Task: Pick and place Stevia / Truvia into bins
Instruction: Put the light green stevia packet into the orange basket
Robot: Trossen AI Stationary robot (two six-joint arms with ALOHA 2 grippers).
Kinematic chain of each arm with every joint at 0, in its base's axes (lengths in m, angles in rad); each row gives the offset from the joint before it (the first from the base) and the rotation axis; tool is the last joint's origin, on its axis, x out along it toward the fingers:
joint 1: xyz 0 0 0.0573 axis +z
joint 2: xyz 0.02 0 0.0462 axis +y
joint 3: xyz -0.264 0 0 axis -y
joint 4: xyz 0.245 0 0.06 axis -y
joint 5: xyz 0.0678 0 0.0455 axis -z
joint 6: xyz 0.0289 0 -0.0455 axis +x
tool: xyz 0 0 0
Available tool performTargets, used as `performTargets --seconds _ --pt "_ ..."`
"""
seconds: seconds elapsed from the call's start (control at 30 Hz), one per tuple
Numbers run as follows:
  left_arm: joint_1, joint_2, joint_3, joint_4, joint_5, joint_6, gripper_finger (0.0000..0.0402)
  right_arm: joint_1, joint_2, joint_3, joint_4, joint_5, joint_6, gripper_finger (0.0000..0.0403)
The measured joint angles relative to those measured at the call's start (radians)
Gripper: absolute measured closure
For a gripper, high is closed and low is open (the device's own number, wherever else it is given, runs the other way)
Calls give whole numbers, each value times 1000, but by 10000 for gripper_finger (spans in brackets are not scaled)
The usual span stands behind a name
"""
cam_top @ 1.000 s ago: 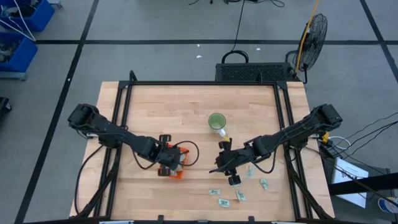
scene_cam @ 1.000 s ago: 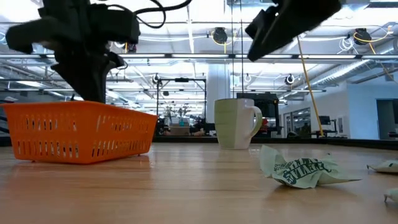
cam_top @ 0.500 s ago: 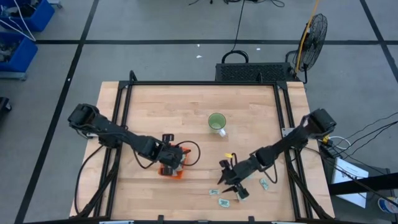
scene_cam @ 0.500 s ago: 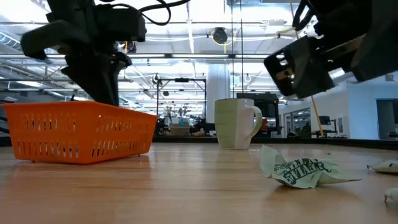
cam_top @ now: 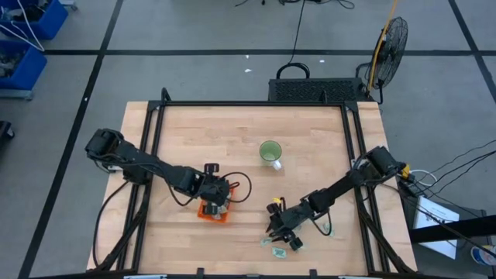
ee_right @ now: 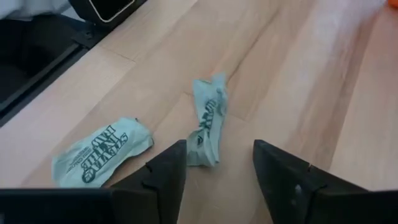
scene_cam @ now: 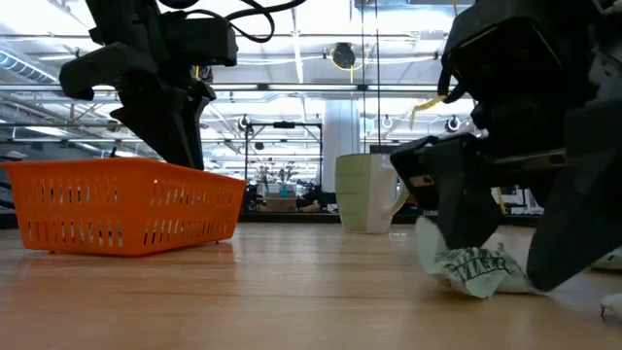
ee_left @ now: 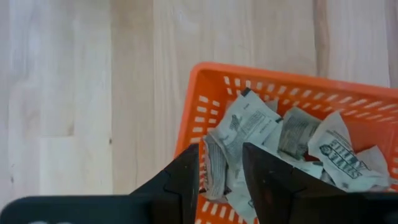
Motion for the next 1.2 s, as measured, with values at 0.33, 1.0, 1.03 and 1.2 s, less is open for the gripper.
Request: performTargets --seconds 0.33,1.0,1.03,1.2 --pt "0 0 0 -1 0 0 272 -8 2 0 7 -1 -43 316" --pt "-7 -12 72 -22 27 114 273 -183 -137 -1 235 330 -240 391" --pt "-7 -18 78 -43 -9 123 273 -204 -128 -1 258 314 -232 390" --pt "-4 -37 113 -151 -199 110 273 -291 -64 24 338 283 -149 388"
